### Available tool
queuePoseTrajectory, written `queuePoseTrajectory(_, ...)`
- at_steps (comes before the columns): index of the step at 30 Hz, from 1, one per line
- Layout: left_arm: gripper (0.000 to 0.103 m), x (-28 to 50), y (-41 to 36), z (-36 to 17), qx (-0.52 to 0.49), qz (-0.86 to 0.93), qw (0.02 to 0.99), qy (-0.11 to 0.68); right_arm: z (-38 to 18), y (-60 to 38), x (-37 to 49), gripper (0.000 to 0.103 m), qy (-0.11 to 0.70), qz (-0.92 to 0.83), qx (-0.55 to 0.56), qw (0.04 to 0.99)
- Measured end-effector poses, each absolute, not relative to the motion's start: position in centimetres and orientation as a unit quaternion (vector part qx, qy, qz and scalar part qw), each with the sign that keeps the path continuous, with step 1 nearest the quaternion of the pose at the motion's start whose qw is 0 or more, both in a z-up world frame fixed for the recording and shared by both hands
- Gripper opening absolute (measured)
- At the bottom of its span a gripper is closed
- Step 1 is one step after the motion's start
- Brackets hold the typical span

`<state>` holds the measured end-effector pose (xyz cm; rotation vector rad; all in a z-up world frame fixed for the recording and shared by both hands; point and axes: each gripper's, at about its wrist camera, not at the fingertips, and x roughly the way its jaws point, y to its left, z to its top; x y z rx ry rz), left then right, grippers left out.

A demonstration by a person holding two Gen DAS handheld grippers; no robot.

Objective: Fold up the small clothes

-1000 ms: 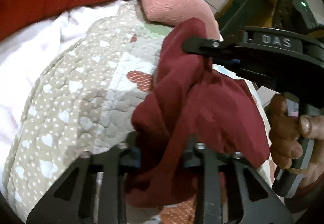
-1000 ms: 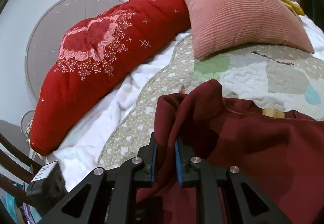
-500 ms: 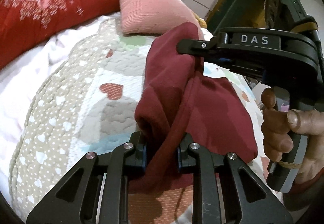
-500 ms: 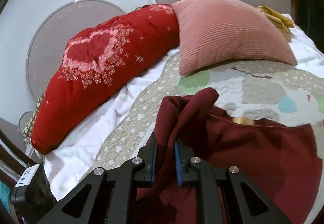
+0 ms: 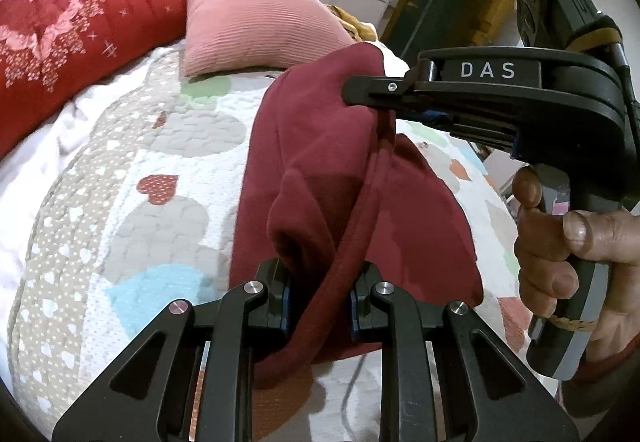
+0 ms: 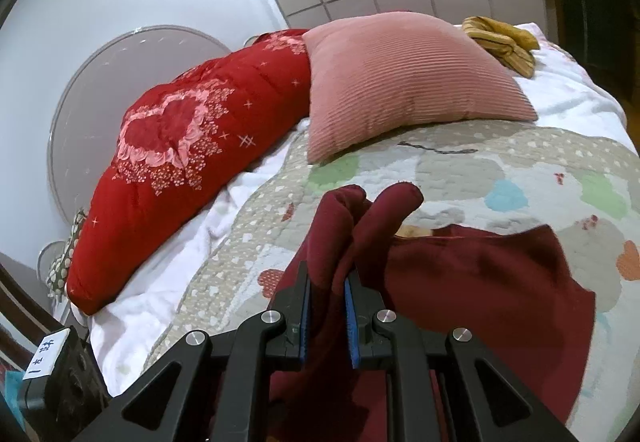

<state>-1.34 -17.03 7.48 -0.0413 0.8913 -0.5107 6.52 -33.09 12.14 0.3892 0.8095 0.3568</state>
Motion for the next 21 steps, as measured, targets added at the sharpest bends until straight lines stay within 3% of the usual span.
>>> queuePoseTrajectory(21, 0.019, -3.2, -26.9, 6.3, 0.032, -0.289, 0.851, 0.437, 9.1, -43.4, 2.8, 0.014, 0.380, 0.121, 0.235, 0.886)
